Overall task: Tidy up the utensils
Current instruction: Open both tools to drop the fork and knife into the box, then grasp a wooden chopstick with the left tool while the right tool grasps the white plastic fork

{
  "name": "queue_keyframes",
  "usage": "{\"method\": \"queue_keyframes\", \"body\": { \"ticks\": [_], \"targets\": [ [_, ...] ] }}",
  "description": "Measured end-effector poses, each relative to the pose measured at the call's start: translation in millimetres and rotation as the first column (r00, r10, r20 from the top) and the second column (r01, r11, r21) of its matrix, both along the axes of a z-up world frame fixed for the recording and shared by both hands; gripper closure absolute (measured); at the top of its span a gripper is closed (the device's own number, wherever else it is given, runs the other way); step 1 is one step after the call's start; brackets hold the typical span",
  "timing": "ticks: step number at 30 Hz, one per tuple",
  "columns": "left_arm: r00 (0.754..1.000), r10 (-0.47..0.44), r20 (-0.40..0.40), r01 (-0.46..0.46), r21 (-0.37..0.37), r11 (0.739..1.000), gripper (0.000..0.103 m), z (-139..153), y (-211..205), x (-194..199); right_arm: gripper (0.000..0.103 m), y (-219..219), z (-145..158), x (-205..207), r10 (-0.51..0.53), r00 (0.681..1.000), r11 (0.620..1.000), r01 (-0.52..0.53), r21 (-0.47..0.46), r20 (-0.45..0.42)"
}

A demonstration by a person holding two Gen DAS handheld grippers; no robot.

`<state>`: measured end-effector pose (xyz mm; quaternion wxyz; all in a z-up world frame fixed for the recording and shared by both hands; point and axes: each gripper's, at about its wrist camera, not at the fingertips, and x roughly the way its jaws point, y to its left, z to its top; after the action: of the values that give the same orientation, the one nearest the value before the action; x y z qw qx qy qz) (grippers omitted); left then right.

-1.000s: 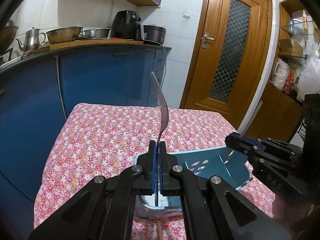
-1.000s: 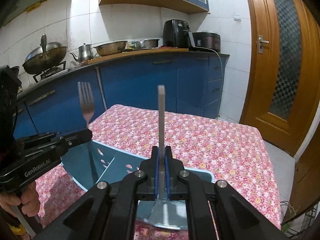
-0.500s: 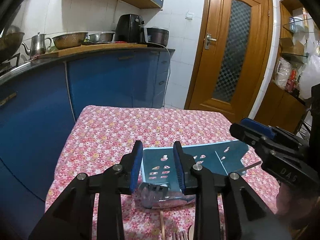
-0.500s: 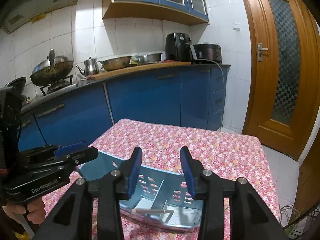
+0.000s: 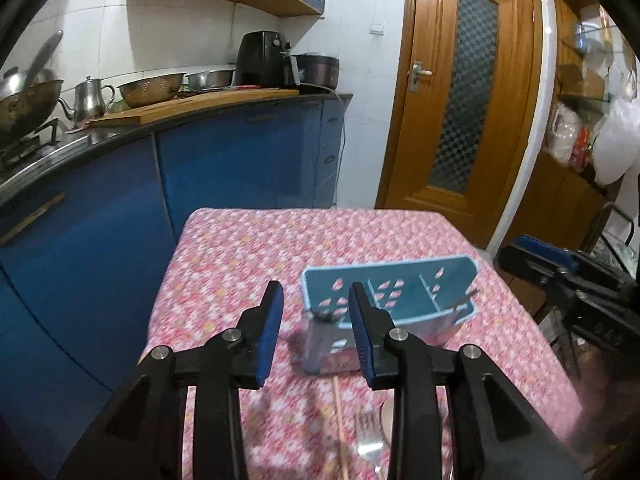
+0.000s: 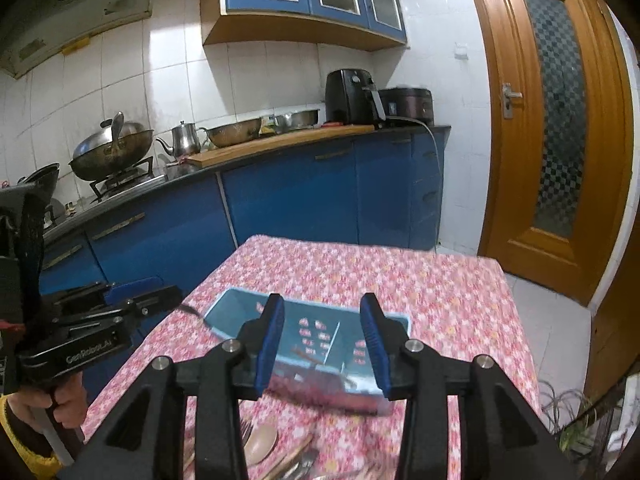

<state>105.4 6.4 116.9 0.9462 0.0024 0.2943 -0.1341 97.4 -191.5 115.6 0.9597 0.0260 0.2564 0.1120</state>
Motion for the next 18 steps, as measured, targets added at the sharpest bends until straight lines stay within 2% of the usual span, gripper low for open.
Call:
{"method": "queue_keyframes", "body": {
  "ticks": [8, 18],
  "targets": [
    [0.995, 0.021, -0.095, -0.017, 0.043, 0.999, 0.069, -13, 10, -21, 0.06, -8, -12, -23, -0.026, 0.994, 1.0, 0.027, 0.002, -0.107],
    [0.982, 0.015, -0.19, -0.002, 0.065, 0.998, 0.069, -34, 12, -34, 0.06, -9, -43, -40, -0.063, 0.963, 0.998, 0.055, -0.035, -0.263]
  ]
}}
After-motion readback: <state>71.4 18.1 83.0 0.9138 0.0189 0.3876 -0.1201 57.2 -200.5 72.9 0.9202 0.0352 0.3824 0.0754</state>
